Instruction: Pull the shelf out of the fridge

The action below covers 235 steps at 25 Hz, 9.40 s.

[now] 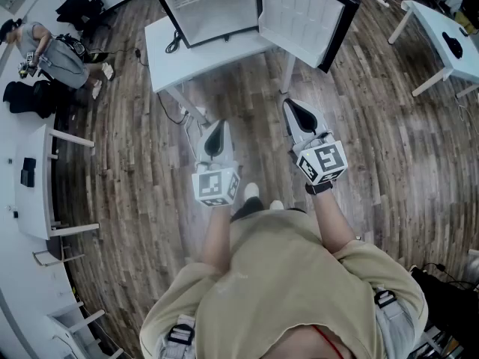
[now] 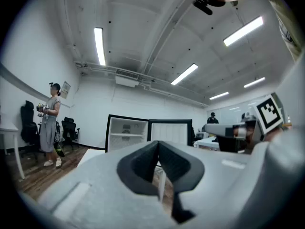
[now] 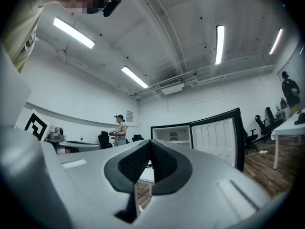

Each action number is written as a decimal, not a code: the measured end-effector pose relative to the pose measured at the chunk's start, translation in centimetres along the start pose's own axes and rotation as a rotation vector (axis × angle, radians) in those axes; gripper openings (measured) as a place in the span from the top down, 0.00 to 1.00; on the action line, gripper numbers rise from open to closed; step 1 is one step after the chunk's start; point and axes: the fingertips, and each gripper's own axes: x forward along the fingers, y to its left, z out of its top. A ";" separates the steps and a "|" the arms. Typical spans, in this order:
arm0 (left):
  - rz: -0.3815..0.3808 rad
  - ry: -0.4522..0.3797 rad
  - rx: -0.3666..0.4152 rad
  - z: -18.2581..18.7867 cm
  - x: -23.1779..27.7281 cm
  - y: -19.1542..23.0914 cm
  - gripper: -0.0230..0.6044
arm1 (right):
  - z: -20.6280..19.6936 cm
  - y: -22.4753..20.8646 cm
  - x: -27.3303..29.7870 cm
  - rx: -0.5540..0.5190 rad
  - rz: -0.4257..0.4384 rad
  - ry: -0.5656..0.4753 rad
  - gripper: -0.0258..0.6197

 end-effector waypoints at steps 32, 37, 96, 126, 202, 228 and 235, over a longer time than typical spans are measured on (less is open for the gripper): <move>-0.029 0.036 0.006 -1.7 5.2 3.7 0.96 | -5.4 -4.8 3.6 0.138 -0.082 0.114 0.95; -0.058 0.013 -0.013 -1.0 9.6 6.3 0.96 | -4.7 -5.9 9.0 0.100 -0.068 0.117 0.95; -0.048 0.041 -0.027 -2.0 44.0 28.0 0.96 | -13.0 -22.2 50.8 0.416 0.004 0.179 0.83; 0.038 0.079 -0.049 -2.7 49.2 32.3 0.96 | -17.0 -29.6 64.1 1.361 -0.095 -0.103 0.68; -0.055 0.035 -0.055 -1.7 34.4 27.7 0.96 | -12.9 -18.6 45.1 0.848 -0.070 -0.105 0.92; -0.024 -0.017 0.023 -1.0 35.0 27.4 0.96 | -5.5 -17.6 39.1 -0.179 -0.180 0.029 0.93; -0.043 0.017 -0.034 -2.6 36.3 27.3 0.96 | -6.8 -18.8 40.2 -0.071 -0.183 0.043 0.93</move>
